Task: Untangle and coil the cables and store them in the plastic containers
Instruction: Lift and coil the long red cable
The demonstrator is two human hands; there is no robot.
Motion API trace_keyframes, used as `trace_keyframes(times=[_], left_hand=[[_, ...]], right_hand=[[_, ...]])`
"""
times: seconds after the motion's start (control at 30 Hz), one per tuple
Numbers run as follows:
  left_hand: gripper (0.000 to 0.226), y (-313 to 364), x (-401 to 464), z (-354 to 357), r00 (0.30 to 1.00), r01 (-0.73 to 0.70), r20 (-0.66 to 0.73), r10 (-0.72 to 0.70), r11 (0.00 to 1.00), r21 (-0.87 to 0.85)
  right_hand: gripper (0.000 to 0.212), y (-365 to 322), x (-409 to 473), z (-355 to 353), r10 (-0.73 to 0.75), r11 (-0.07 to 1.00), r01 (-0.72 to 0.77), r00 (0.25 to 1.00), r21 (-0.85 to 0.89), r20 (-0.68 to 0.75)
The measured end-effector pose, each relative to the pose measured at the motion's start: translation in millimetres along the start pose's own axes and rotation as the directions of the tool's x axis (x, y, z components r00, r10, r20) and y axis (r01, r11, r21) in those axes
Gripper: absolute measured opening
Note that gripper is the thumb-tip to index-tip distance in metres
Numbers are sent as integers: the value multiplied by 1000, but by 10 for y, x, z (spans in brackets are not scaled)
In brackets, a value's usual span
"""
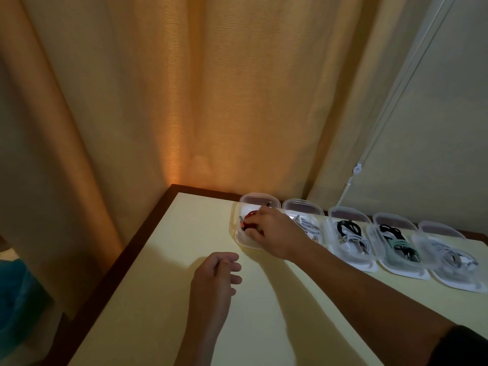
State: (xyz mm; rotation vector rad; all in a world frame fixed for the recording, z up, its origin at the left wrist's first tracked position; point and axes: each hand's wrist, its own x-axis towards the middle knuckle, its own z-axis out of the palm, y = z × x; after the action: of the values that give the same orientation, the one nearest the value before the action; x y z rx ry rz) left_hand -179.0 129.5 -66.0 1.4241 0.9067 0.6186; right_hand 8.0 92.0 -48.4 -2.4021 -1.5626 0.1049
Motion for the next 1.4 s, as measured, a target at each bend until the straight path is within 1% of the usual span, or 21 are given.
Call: trace_keyframes(times=[0.27,0.33,0.4,0.5,0.67,0.77,0.83,0.93,1.03,1.13,1.27,1.4], left_hand=[[32,-53,40,31,1000,10,27,-11,1000,6],[32,-59,37,33,999,9,33,-9,1000,3],[31,-65,43,31,999,-1,36,1,1000,4],[30,-100,61,21,999,-32,25,31,999,30],[24,-182,95,33,980,-191,-29,199,965,179],[20,-224,210,90,947,-306,-8,322,910,281],[19,-278,311,144,925,-357,17,380,852,383],[25,-393,455,248,885,-429,101,455,711,558],[32,-482,583,351,832,-509,211,513,557,657],[36,-533,697,422,808,-536,290,513,434,725],[35,-532,812,445,784,-558,338,521,352,752],[16,-510,848,349,783,-561,356,510,330,759]], right_hand=[[48,-96,-75,53,69,979,-51,994,-197,87],[55,-107,-68,96,67,967,-40,993,-250,101],[51,-120,-53,115,71,963,-39,991,-268,110],[49,-125,-57,76,89,972,-71,993,-226,73],[45,-53,-179,65,44,977,-62,995,-203,-89],[39,38,-264,48,21,966,-46,995,-253,-101],[36,102,-313,34,20,957,-47,995,-285,-98],[36,154,-345,34,-24,950,-12,994,-313,-111],[29,187,-310,45,-64,949,20,989,-316,-131],[23,154,-270,-3,-47,973,13,988,-233,-144],[18,138,-252,-136,29,995,-49,977,-88,-210],[16,201,-234,-182,77,996,-84,971,-24,-225]])
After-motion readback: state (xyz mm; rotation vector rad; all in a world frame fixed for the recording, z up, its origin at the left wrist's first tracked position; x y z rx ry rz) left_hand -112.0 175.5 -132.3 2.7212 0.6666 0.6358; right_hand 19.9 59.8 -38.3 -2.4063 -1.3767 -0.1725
